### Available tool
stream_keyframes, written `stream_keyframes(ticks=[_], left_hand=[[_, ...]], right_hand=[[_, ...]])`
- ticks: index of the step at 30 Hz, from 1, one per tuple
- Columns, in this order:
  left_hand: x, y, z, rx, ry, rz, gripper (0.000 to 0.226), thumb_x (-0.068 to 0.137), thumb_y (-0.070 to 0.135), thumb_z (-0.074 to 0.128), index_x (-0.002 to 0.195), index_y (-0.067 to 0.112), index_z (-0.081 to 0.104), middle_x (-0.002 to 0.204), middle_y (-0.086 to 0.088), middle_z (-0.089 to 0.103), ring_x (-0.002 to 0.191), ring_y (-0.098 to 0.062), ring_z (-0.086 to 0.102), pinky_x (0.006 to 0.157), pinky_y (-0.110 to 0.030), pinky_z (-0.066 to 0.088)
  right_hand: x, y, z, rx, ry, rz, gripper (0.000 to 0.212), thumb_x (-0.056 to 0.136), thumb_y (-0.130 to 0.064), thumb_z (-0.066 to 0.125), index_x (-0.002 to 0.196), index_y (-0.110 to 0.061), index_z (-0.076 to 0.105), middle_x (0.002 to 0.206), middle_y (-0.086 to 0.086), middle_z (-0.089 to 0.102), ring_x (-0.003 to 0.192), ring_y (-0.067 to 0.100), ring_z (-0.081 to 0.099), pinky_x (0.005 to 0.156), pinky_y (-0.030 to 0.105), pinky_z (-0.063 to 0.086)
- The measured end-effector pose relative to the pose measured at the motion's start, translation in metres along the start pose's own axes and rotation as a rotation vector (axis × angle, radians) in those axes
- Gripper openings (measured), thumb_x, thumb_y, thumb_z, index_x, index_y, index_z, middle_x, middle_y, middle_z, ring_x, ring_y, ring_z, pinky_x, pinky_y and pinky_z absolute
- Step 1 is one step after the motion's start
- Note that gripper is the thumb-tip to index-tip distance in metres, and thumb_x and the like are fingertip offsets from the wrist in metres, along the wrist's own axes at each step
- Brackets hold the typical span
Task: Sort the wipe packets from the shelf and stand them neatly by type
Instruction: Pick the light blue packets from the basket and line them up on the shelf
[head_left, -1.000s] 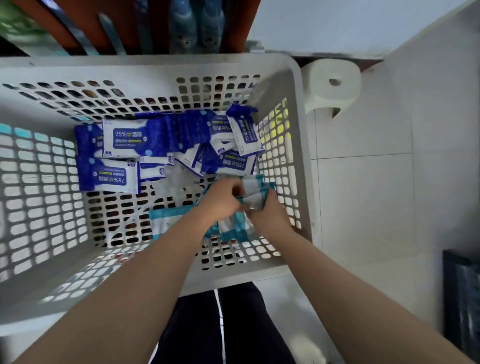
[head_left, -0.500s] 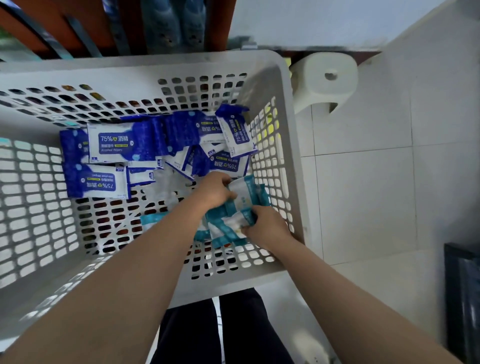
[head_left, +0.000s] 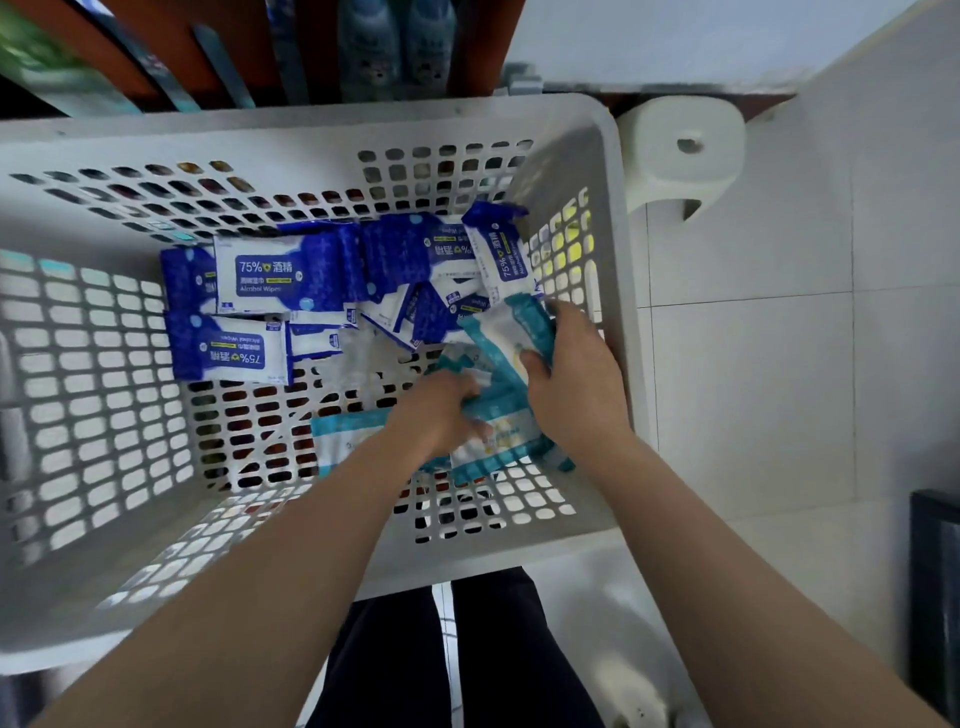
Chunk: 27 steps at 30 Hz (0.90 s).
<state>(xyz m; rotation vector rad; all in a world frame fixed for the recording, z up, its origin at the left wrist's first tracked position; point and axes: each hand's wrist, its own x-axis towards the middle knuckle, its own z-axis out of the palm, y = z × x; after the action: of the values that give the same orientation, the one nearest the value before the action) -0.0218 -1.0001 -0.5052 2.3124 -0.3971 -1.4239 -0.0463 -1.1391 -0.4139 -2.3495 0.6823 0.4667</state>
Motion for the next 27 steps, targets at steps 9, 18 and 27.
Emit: stream_keyframes(ticks=[9, 18, 27], left_hand=[[-0.007, -0.027, -0.013, -0.140, -0.087, -0.086, 0.036, 0.086, 0.012, 0.065, 0.119, 0.011, 0.052, 0.113, -0.006, 0.060, 0.093, -0.019, 0.056, 0.077, -0.030, 0.045], [-0.006, -0.056, -0.019, 0.205, -0.199, -0.264, 0.039, 0.096, 0.048, 0.042, 0.112, 0.017, 0.061, 0.096, -0.001, 0.063, 0.091, -0.018, 0.060, 0.087, -0.036, 0.050], [-0.006, -0.030, -0.004, 0.641, -0.011, 0.386, 0.089, 0.086, 0.010, 0.062, 0.153, 0.028, 0.006, 0.161, -0.001, -0.006, 0.147, -0.025, 0.002, 0.117, -0.046, 0.017]], right_hand=[[0.008, -0.003, 0.000, 0.025, -0.065, 0.017, 0.029, 0.093, -0.014, 0.055, 0.122, -0.015, 0.050, 0.114, 0.006, 0.065, 0.102, 0.028, 0.059, 0.084, 0.043, 0.050], [0.013, -0.002, 0.001, 0.100, -0.148, 0.085, 0.023, 0.096, -0.016, 0.052, 0.119, -0.018, 0.050, 0.111, 0.000, 0.063, 0.096, 0.023, 0.059, 0.077, 0.032, 0.047], [0.012, 0.001, 0.006, 0.182, -0.106, 0.128, 0.019, 0.096, -0.017, 0.051, 0.114, -0.019, 0.050, 0.100, -0.005, 0.059, 0.091, 0.020, 0.058, 0.077, 0.034, 0.050]])
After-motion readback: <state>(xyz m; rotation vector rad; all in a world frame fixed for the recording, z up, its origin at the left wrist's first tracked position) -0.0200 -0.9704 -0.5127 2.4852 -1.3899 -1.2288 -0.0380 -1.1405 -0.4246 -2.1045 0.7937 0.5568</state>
